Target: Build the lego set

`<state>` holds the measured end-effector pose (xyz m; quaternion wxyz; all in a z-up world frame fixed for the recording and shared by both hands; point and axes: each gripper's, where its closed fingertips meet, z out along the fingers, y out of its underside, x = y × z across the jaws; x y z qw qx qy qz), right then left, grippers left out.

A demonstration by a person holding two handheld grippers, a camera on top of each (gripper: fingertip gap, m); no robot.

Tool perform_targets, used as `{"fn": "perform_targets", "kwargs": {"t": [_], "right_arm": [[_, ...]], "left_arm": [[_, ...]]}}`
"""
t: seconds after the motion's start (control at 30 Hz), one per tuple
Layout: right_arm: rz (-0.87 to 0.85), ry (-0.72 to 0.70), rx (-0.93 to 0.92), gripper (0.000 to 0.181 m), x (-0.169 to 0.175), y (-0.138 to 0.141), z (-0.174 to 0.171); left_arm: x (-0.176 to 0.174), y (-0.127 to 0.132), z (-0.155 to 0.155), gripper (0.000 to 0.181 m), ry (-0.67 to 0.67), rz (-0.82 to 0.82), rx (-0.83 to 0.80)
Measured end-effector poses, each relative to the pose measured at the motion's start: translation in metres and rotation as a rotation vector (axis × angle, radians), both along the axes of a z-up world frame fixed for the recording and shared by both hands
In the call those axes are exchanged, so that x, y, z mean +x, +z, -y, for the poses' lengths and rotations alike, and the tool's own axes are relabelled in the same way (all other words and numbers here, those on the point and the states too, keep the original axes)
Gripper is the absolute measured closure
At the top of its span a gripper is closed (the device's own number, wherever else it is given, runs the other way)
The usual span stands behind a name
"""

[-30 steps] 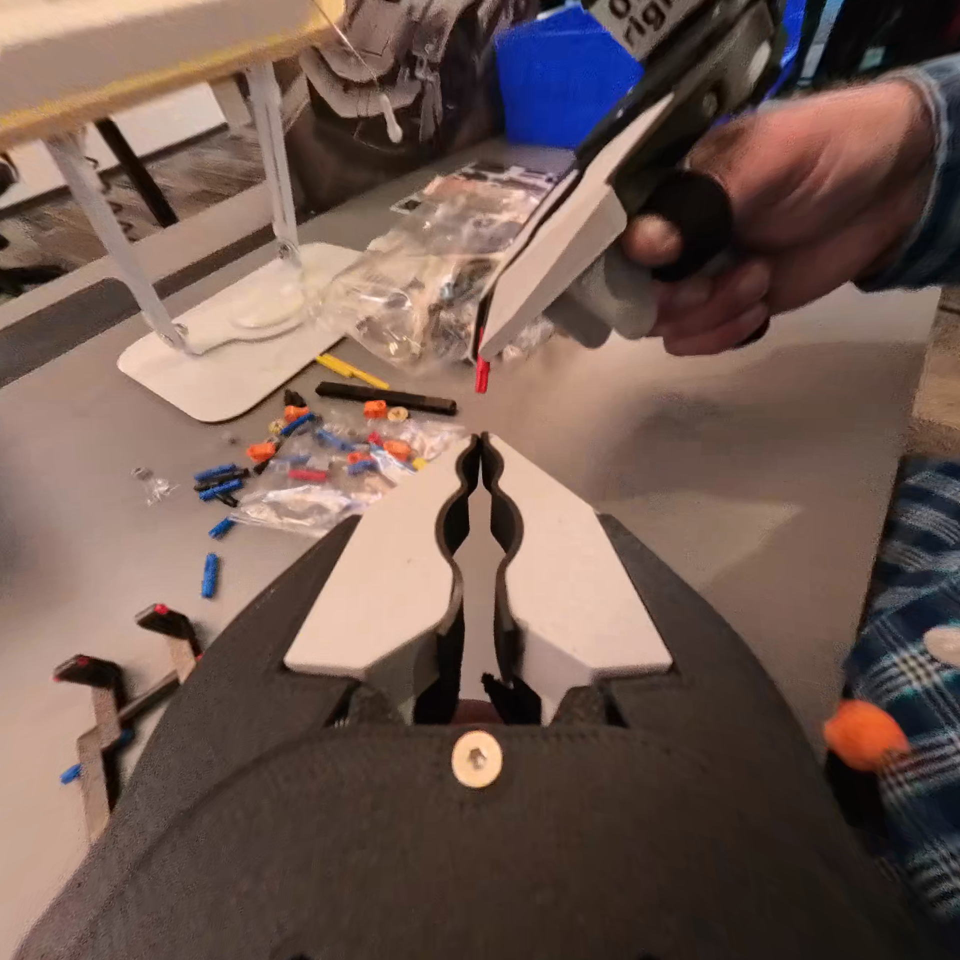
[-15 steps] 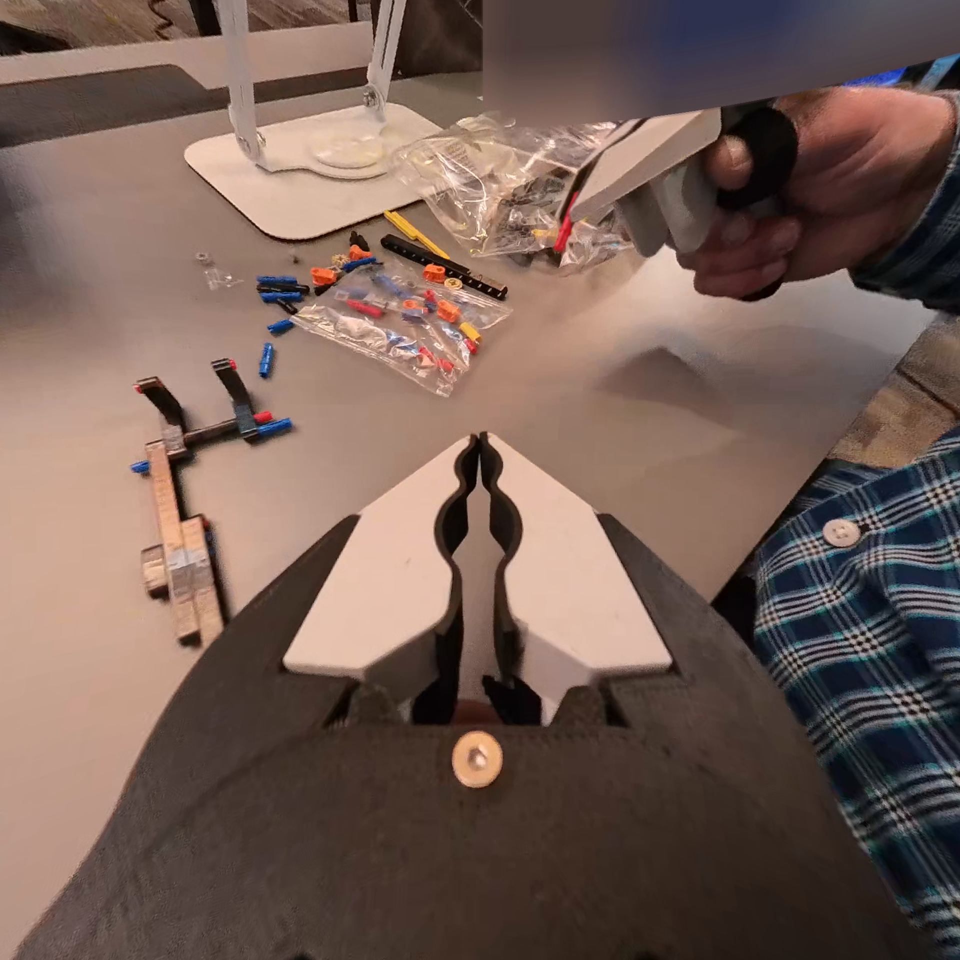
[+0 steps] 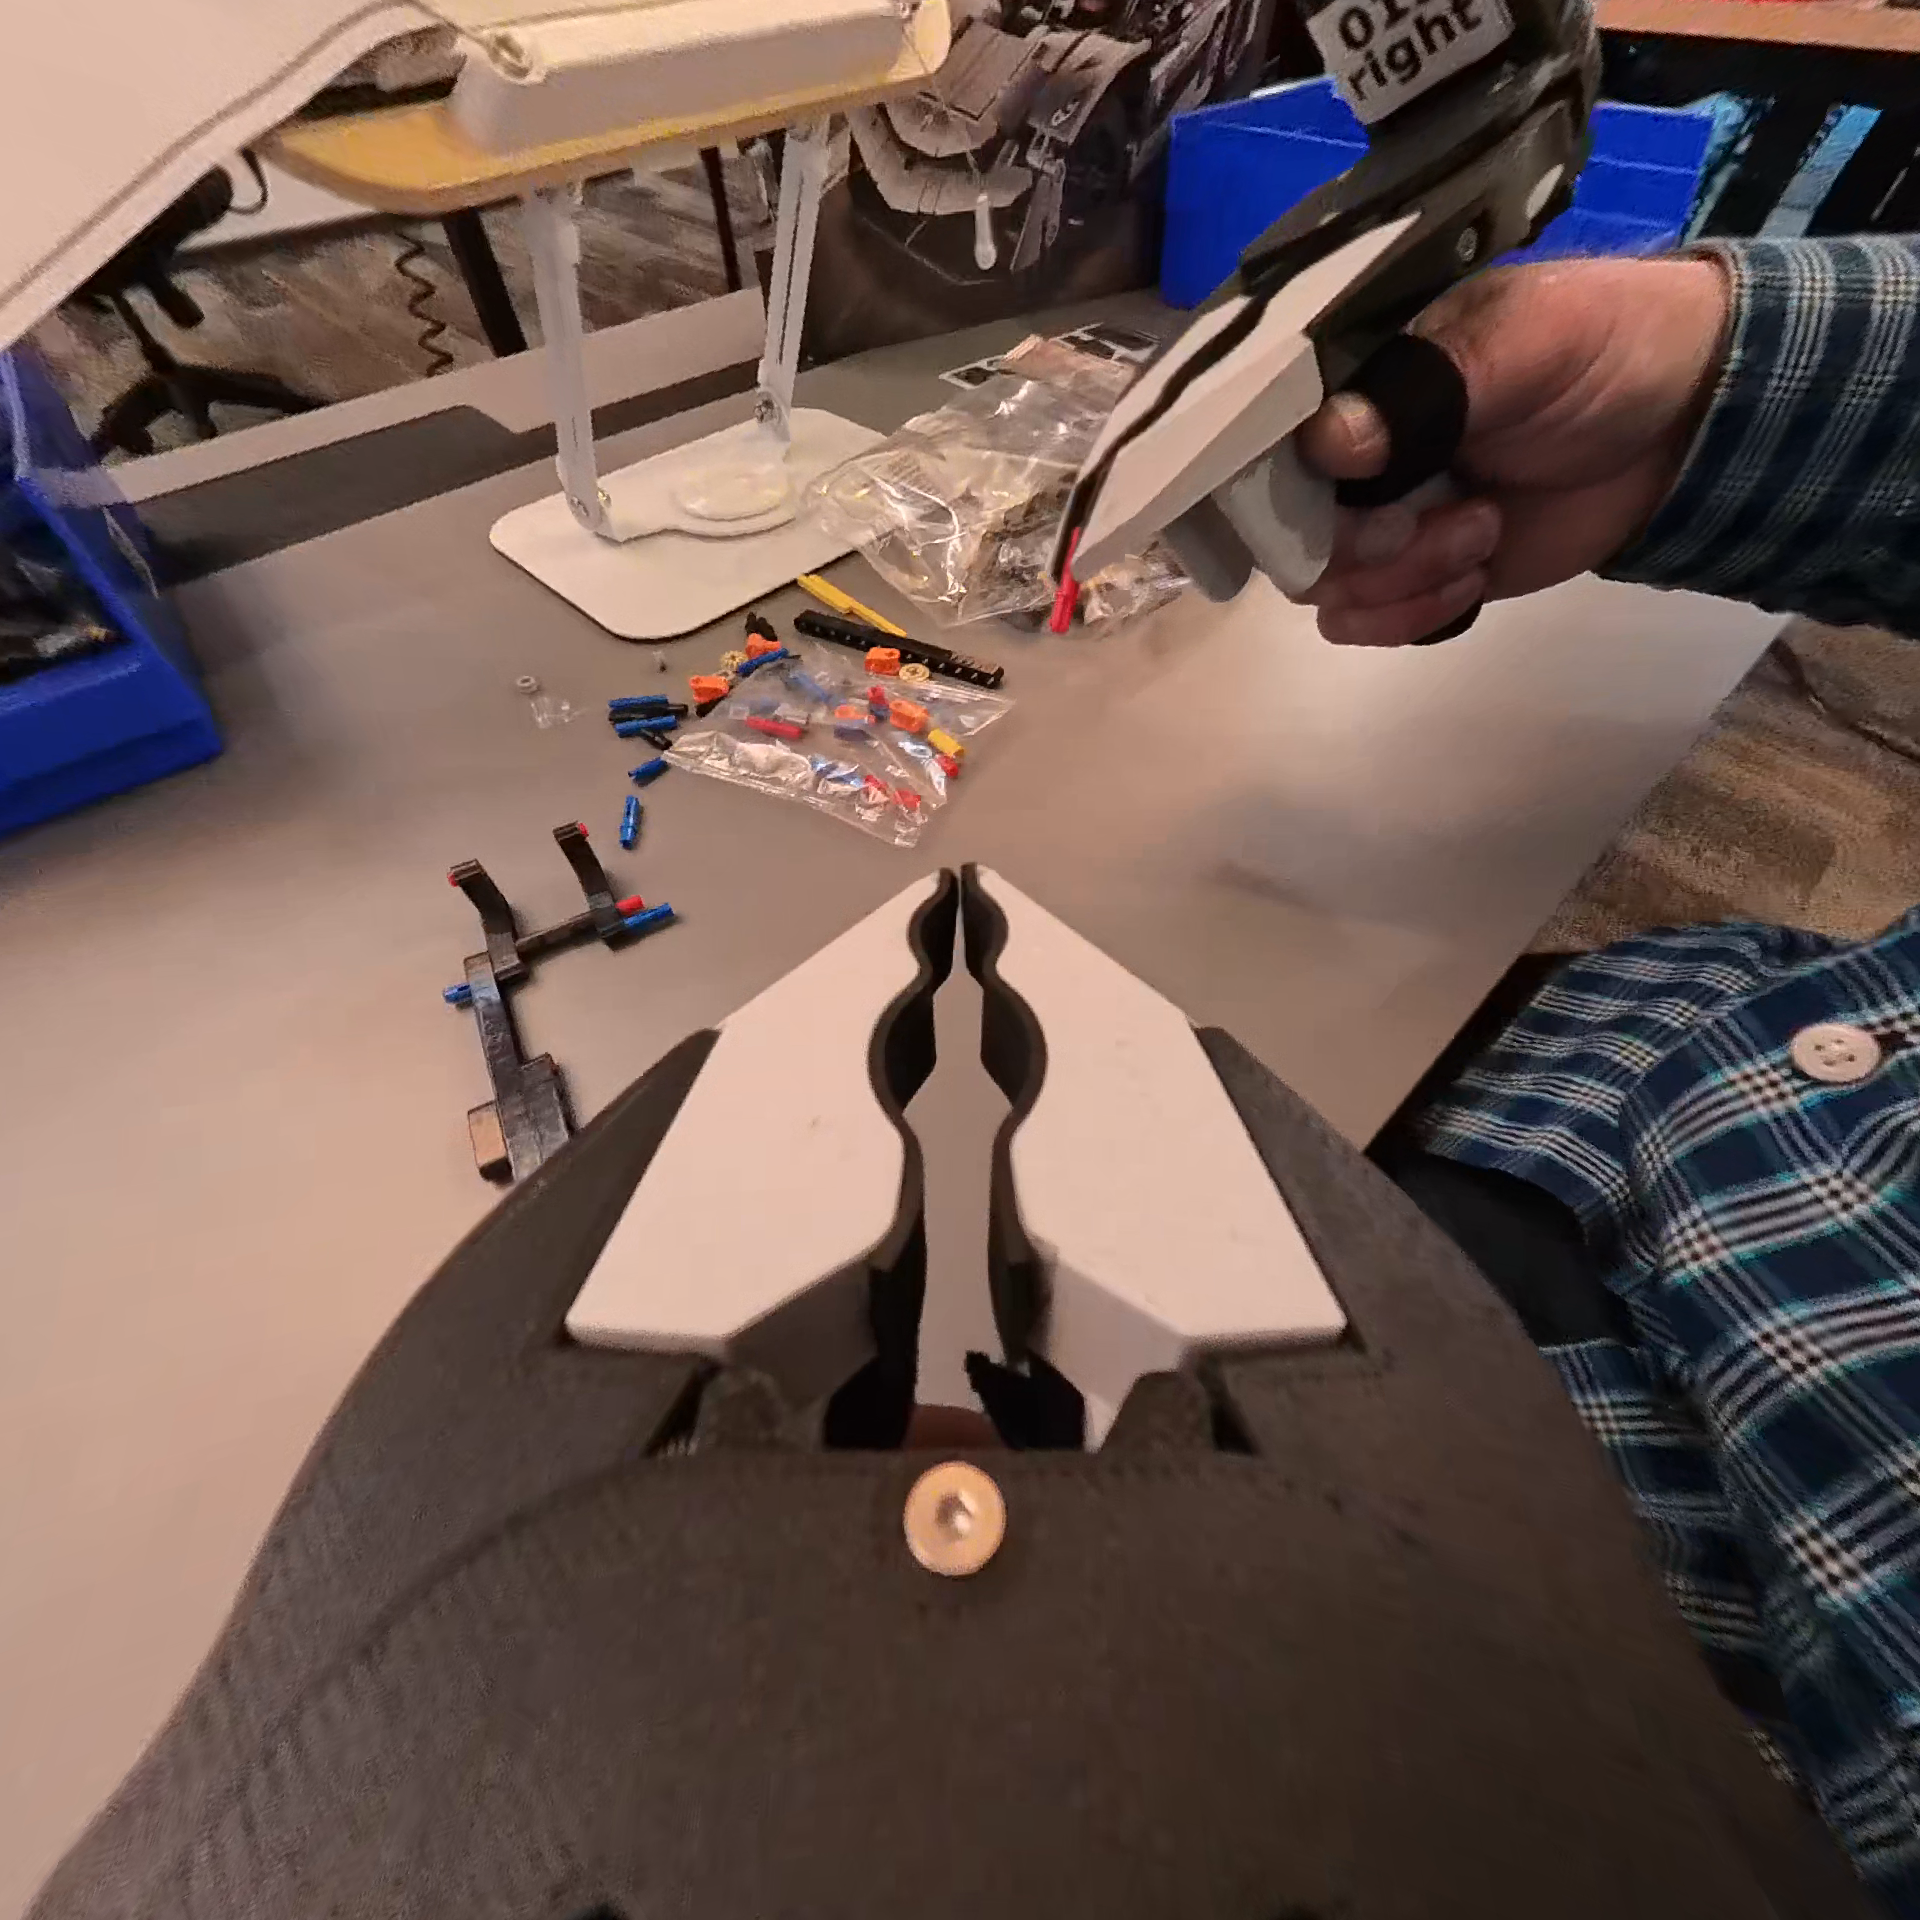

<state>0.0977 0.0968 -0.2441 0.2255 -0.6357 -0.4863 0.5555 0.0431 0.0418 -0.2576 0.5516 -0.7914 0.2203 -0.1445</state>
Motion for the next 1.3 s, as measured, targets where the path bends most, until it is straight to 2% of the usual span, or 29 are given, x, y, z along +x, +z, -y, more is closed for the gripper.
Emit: {"fn": "perform_targets", "kwargs": {"t": [0.17, 0.37, 0.5, 0.6, 0.67, 0.77, 1.0, 1.17, 1.3], "right_arm": [[-0.015, -0.021, -0.01, 0.18, 0.008, 0.001, 0.007], [-0.029, -0.02, -0.027, 0.18, 0.02, -0.004, 0.034], [-0.042, -0.082, -0.07, 0.18, 0.037, -0.012, 0.048], [-0.03, -0.125, -0.092, 0.179, 0.055, -0.026, 0.069], [-0.031, -0.155, -0.091, 0.179, 0.067, -0.028, 0.083], [-0.054, -0.208, -0.084, 0.181, 0.085, -0.02, 0.103], [-0.072, -0.311, -0.058, 0.179, 0.129, -0.014, 0.158], [-0.078, -0.384, -0.052, 0.179, 0.16, -0.014, 0.189], [-0.091, -0.416, -0.045, 0.179, 0.171, -0.009, 0.203]], "left_arm": [[-0.003, -0.007, 0.013, 0.18, -0.006, 0.011, -0.051], [-0.001, -0.012, 0.032, 0.178, -0.003, 0.017, -0.094], [0.004, -0.021, 0.052, 0.174, -0.001, 0.061, -0.142], [0.007, -0.025, 0.07, 0.173, -0.006, 0.076, -0.166], [0.012, -0.019, 0.081, 0.171, -0.008, 0.092, -0.156], [0.022, -0.008, 0.101, 0.168, -0.021, 0.11, -0.133], [0.036, -0.004, 0.14, 0.164, -0.015, 0.12, -0.138], [0.05, -0.006, 0.161, 0.16, -0.033, 0.102, -0.145], [0.053, -0.012, 0.178, 0.158, -0.029, 0.081, -0.159]]}}
